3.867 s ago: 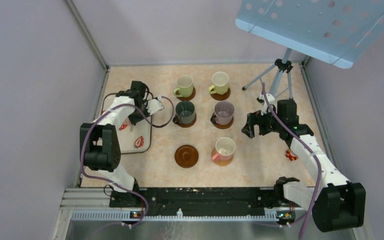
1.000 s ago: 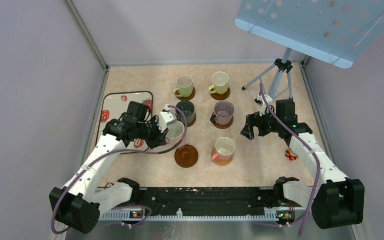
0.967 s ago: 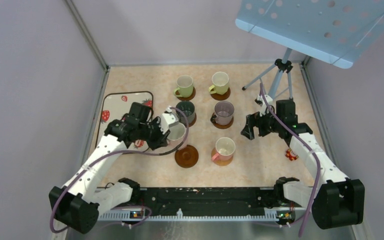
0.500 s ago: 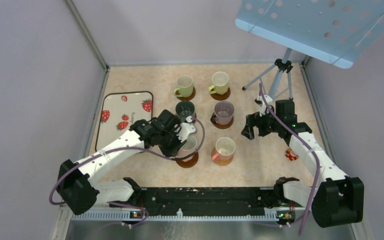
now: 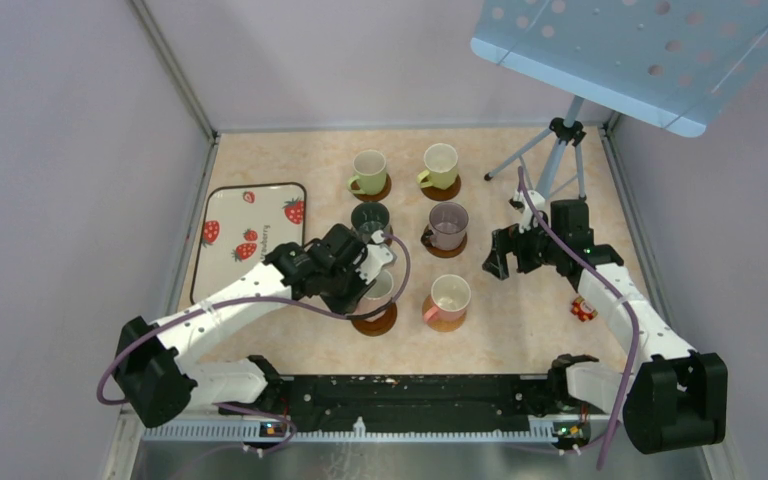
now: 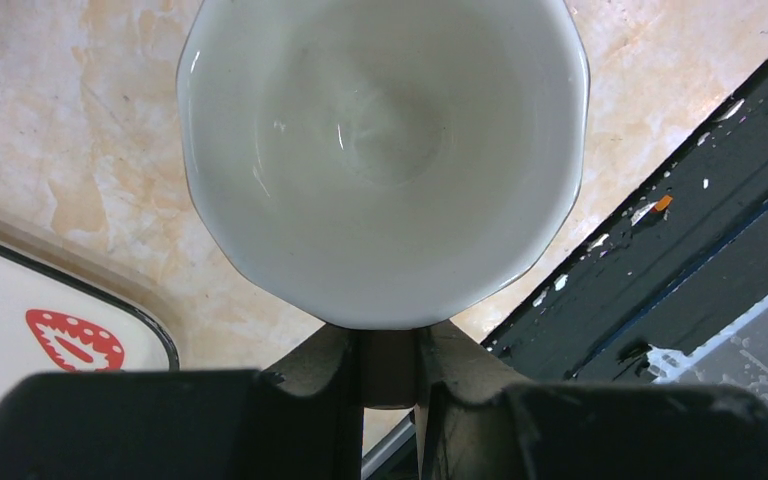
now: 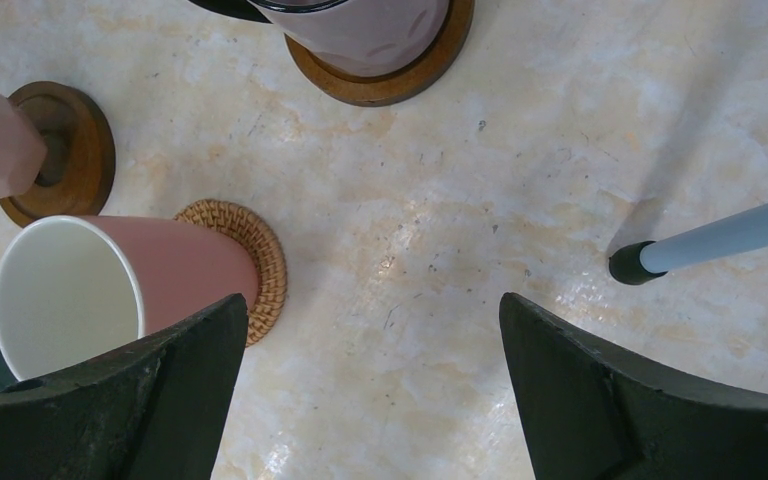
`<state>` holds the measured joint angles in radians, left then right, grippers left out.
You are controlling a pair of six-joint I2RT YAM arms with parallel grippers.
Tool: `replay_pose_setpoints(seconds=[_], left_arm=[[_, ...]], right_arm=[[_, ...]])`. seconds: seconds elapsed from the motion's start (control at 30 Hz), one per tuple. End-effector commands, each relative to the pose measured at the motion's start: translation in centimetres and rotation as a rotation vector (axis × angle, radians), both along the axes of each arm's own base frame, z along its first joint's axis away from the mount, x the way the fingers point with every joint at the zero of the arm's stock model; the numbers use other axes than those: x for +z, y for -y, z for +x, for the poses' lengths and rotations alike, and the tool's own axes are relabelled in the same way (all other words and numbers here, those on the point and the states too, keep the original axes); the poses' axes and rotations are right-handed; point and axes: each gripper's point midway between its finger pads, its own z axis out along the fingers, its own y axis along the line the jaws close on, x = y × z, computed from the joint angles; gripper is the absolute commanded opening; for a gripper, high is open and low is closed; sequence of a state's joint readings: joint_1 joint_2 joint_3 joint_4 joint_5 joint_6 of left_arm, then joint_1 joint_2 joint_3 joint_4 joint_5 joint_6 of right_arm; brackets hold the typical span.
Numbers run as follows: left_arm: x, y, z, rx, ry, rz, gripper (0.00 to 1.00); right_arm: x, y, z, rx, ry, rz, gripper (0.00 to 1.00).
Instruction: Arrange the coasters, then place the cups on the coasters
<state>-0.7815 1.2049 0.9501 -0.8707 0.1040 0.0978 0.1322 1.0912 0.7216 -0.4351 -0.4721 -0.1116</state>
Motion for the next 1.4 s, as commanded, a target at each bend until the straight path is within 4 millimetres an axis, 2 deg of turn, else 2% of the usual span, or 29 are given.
replay_pose_setpoints(seconds=[0.0, 0.47, 0.73, 0.97, 1.07, 1.37], left_arm=[[2.8, 2.6, 1.8, 0.016, 0.112, -0.138, 0.00], [1.3, 2.8, 2.0, 0.016, 0.094, -0.118, 0.03], [1.0, 3.0, 1.8, -0.014, 0.077, -0.112, 0.18], [0.8, 2.9, 1.8, -0.052, 0.065, -0.082, 0.36], [1.0, 2.7, 1.8, -0.055, 0.067, -0.068, 0.39], [2.0, 2.6, 1.7, -0.097, 0.069, -0.056, 0.56]], right_arm=[[1.9, 0.0, 1.7, -0.009, 0.065, 0.009, 0.95], [1.8, 0.2, 1.6, -0.013, 0.062, -0.001, 0.95], [1.7, 0.2, 1.7, -0.014, 0.061, -0.004, 0.95], [1.8, 0.2, 1.7, -0.014, 0.062, -0.004, 0.95], [1.7, 0.2, 1.8, -0.014, 0.061, -0.004, 0.95], [1.8, 0.2, 1.9, -0.014, 0.061, -0.004, 0.95]])
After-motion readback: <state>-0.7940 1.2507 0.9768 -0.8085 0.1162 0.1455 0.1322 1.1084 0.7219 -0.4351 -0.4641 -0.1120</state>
